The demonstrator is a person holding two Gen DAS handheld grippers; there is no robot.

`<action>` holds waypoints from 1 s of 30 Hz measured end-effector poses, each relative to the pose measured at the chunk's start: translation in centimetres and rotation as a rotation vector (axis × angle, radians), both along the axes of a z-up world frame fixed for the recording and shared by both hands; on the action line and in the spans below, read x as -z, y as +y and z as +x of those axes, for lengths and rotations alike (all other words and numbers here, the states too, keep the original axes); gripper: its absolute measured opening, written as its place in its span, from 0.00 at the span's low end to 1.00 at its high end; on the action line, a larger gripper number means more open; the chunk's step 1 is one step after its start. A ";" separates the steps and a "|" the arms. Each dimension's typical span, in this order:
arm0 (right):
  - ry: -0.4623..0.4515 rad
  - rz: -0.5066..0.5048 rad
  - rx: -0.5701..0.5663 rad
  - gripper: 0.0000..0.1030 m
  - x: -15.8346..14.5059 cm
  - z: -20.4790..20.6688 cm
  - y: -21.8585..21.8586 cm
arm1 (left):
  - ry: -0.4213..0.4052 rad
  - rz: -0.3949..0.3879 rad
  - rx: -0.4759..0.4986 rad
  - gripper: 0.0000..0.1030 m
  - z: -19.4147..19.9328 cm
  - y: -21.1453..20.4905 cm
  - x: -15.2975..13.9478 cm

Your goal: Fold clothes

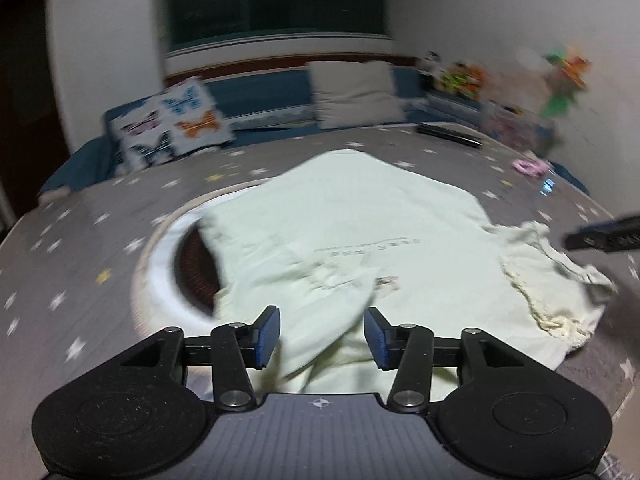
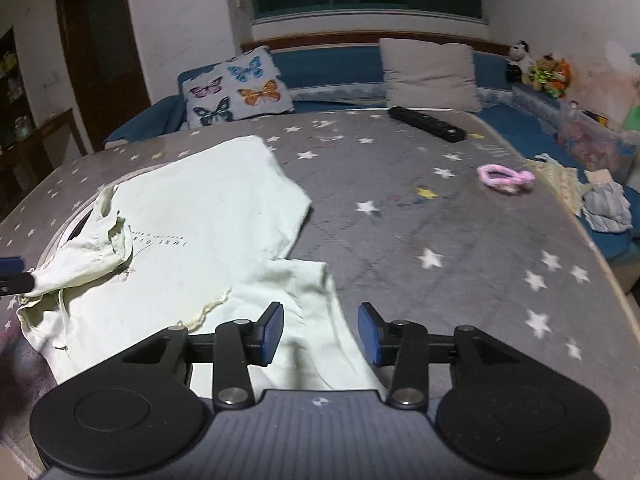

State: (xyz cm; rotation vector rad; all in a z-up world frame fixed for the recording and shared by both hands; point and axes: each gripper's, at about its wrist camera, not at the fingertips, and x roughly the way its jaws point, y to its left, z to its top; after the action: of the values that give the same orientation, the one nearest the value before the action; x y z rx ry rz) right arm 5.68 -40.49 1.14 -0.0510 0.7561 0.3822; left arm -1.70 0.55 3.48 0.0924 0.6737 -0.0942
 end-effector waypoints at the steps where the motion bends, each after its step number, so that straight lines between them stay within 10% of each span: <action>1: -0.002 -0.003 -0.008 0.44 0.2 0.3 0.4 | 0.009 0.012 0.015 0.49 0.6 -0.5 0.3; 9: 0.020 -0.015 -0.031 0.48 2.1 2.8 2.6 | 0.080 0.087 0.065 0.49 4.3 -2.1 3.7; 12: 0.025 -0.025 -0.034 0.49 2.6 3.3 3.1 | 0.087 0.068 0.028 0.16 4.7 -0.8 4.0; 30: -0.002 -0.115 -0.047 0.54 3.3 3.5 3.8 | -0.054 -0.206 -0.513 0.01 -5.4 15.6 -0.5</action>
State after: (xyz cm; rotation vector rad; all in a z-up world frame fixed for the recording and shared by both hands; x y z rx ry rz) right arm 9.15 -36.69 -2.17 -0.1772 0.7750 0.3829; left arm -7.10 16.13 3.96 -0.2756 0.6127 0.3313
